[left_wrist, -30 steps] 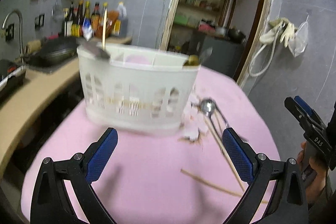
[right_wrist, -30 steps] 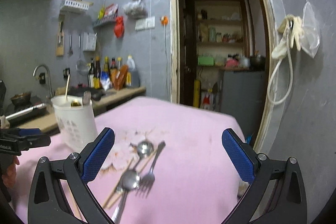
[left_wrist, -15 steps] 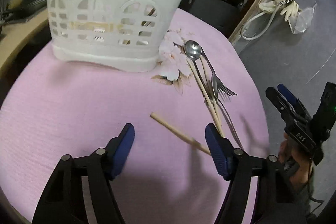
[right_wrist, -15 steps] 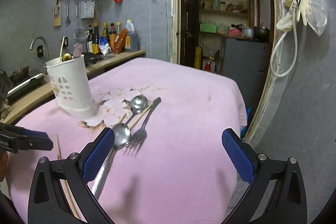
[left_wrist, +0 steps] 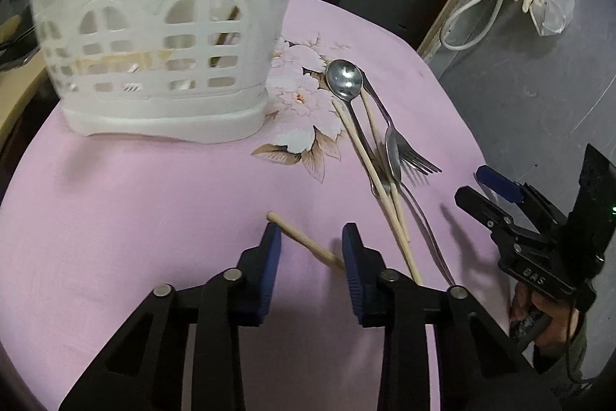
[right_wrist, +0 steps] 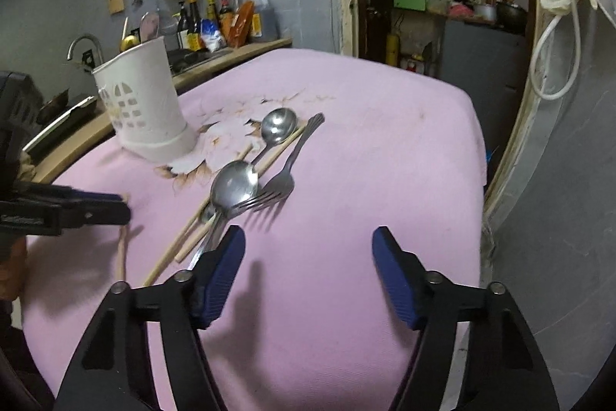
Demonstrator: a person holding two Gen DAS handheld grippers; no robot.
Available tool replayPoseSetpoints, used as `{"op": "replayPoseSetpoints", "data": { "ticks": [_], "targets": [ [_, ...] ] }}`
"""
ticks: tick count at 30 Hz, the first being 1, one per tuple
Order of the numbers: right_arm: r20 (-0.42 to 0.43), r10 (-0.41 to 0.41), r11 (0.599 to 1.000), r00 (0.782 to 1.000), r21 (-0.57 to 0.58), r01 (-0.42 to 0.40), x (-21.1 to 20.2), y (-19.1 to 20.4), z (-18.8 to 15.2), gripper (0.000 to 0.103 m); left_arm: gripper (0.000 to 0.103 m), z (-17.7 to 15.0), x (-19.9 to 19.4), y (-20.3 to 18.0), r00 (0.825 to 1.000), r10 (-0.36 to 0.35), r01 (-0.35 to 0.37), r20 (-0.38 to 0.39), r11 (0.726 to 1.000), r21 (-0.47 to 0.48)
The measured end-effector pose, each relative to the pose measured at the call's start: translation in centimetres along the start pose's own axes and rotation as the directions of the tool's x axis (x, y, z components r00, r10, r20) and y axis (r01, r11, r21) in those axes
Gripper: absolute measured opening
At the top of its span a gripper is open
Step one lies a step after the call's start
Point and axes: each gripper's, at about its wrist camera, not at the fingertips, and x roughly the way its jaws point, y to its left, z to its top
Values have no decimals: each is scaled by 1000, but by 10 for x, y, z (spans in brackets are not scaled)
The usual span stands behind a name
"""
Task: Organize utensils
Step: 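Move both grippers back to the utensils on the pink cloth, then grasp the steel spoon with the right gripper while the left gripper grasps a chopstick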
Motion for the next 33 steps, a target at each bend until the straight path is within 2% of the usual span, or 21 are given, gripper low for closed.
{"op": "replayPoseSetpoints", "data": {
  "ticks": [2,5,9,12,18,20,23,24,33],
  "targets": [
    [-8,21,1000,1000,5,-21,0,0,0,57,19,4,9,-5,1000,2,-2,-10,1000,26],
    [-22,73,997,997,21,-72,0,1,0,51,16,10,20,-9,1000,-1,2,-28,998,58],
    [-48,129,992,990,16,-128,3,11,1,38,11,19,30,-7,998,-28,32,-54,997,72],
    [-78,160,987,984,0,-160,8,19,2,34,10,21,29,-1,996,-53,57,-66,996,67],
    [-140,232,972,963,-8,-235,20,32,5,34,9,22,23,8,993,-74,81,-93,994,76],
    [-155,227,972,961,-17,-232,23,35,6,31,9,22,21,10,991,-85,92,-102,993,69],
    [-173,208,976,963,-30,-217,28,38,6,12,9,21,18,11,989,-98,104,-109,993,53],
    [-177,203,977,963,-30,-211,28,38,5,10,9,23,18,9,989,-98,105,-111,993,53],
    [-212,160,980,964,-81,-180,8,41,-9,7,11,16,17,-5,987,-84,97,-134,991,95]
  ]
}}
